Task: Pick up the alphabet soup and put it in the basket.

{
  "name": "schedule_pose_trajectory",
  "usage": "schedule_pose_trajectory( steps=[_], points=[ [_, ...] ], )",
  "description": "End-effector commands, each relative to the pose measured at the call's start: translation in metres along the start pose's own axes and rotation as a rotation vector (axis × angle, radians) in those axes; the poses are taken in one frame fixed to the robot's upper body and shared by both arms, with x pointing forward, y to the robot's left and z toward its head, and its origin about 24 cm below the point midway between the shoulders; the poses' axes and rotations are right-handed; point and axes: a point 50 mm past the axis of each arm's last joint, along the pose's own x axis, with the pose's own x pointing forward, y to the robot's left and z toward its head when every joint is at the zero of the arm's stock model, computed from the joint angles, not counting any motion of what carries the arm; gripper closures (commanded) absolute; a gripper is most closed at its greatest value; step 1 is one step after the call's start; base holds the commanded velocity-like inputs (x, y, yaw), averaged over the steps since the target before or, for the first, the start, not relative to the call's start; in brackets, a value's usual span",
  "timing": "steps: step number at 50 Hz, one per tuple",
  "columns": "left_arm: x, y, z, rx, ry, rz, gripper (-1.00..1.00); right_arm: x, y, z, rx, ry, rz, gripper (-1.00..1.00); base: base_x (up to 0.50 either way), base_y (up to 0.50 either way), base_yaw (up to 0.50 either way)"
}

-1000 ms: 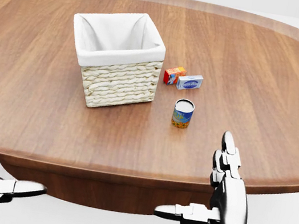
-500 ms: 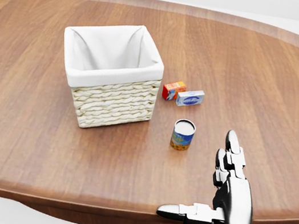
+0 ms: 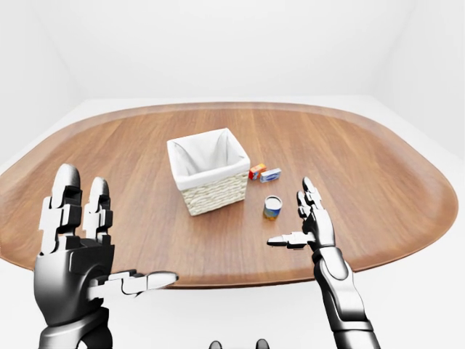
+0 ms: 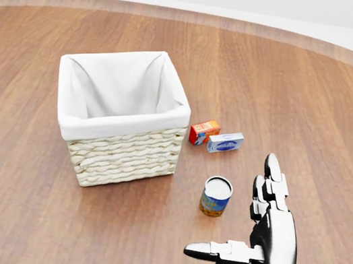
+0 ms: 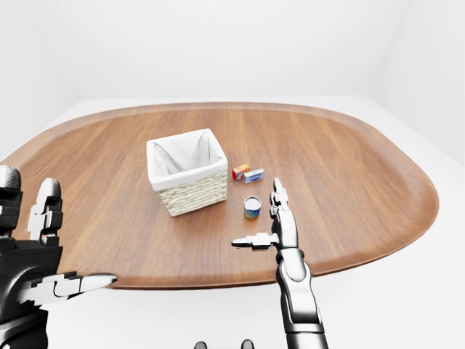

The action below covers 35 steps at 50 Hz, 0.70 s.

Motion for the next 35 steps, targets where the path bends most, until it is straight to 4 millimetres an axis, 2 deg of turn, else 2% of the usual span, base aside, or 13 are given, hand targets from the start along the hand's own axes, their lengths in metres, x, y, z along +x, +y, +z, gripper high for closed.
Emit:
schedule_pose_trajectory(
  steps=[1, 25, 35],
  points=[
    [-0.0012, -0.0023, -0.0032, 0.011, 0.023, -0.016, -1.00, -0.0006, 0.0012, -0.0004, -0.001, 0.000, 0.005, -1.00, 0.33, 0.00, 0.00],
    [-0.0022, -0.0015, 0.0012, 0.014, 0.007, -0.016, -1.00, 0.0008, 0.0033, -0.0026, -0.004, 0.006, 0.013, -1.00, 0.33, 0.00, 0.00],
    [-0.0019, -0.0018, 0.0026, 0.015, -0.001, -0.019, -1.00, 0.0027, 0.0040, -0.0052, -0.010, 0.018, 0.010, -1.00, 0.15, 0.00, 0.00]
  ],
)
